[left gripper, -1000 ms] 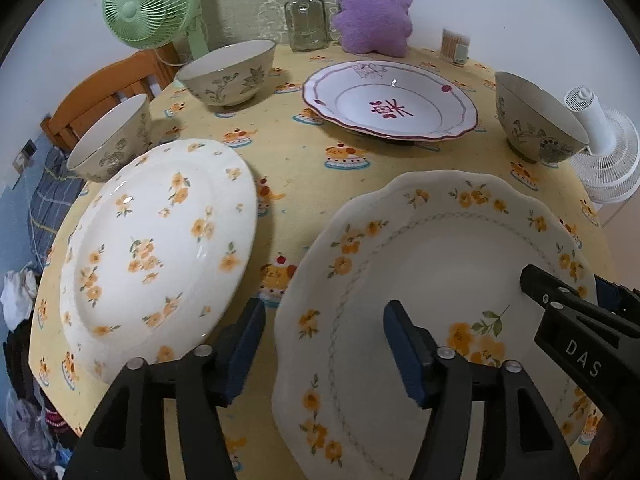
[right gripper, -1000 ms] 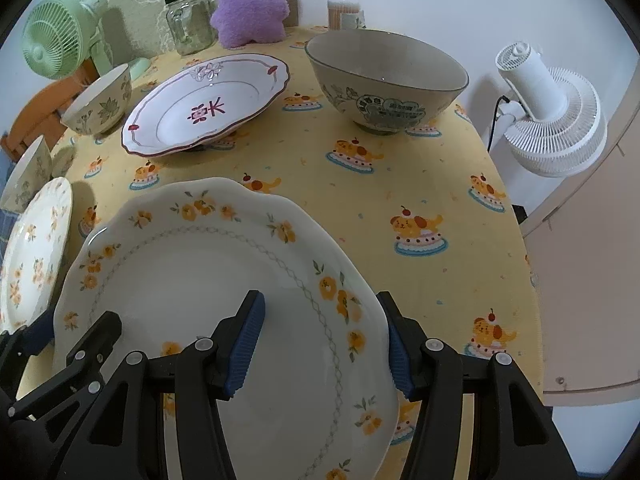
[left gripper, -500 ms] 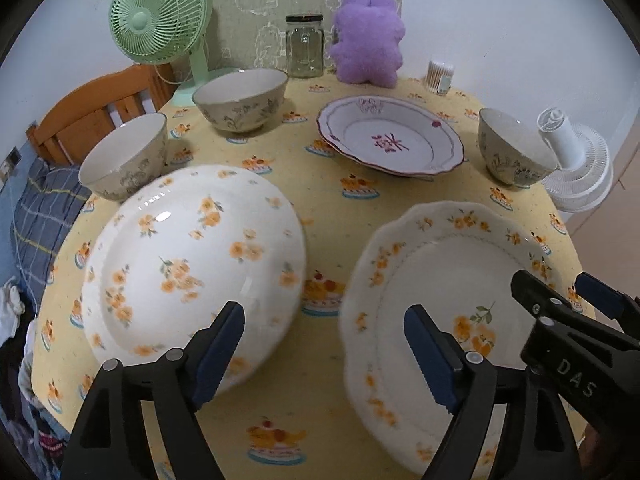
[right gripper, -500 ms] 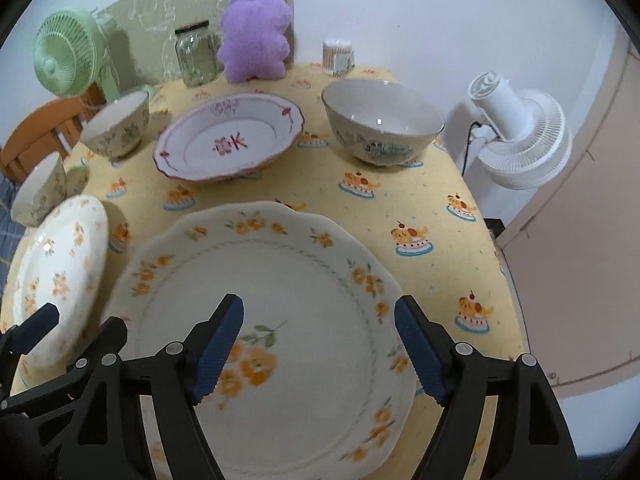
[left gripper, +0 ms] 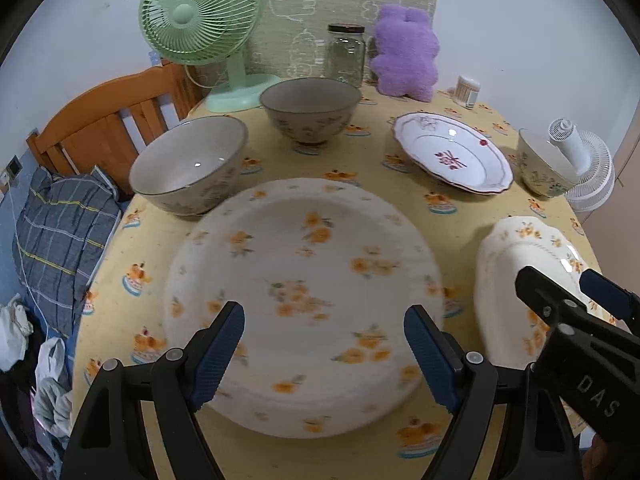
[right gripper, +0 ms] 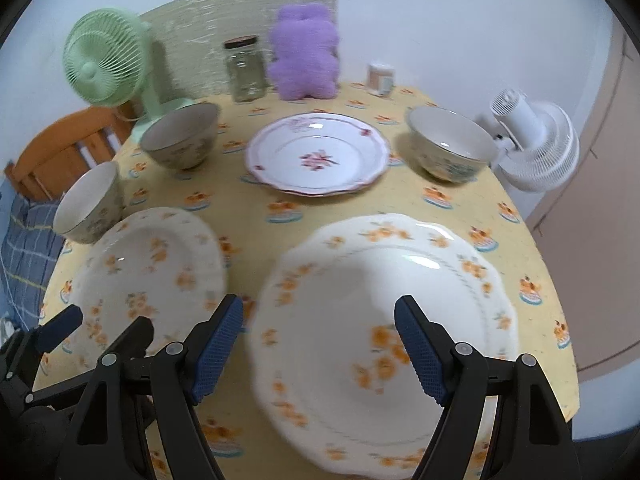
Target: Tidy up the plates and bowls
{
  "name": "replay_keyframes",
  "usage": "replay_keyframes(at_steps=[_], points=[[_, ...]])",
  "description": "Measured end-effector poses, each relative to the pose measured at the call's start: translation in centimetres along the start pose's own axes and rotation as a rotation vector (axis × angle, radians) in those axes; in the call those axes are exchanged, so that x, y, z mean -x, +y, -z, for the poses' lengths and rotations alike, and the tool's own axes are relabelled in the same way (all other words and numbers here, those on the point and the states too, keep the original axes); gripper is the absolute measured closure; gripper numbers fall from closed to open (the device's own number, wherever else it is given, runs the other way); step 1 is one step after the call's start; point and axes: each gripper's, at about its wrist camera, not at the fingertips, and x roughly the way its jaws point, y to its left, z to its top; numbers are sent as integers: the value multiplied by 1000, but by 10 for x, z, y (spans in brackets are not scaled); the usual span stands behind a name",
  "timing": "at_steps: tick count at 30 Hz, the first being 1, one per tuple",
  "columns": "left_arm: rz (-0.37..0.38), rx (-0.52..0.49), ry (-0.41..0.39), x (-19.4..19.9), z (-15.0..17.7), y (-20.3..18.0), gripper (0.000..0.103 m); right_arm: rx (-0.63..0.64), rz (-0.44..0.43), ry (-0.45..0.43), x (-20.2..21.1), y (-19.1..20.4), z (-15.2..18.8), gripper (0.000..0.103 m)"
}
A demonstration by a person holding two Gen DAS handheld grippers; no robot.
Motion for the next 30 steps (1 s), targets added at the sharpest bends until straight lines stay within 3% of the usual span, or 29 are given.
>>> replay_keyframes(at_steps=[15, 22, 26, 30], points=[[-54, 58, 31, -43, -13, 69, 19, 7, -37, 43, -45, 77, -9, 24], [-61, 83, 63, -61, -17, 79, 22, 7, -47, 91, -74, 85, -16, 31], [-57, 76, 76, -67, -17, 76, 31, 8, -56, 126, -87, 86, -18, 45], [-62, 85, 75, -67, -17, 77, 33, 24, -47, 151, -93, 88, -16, 48]])
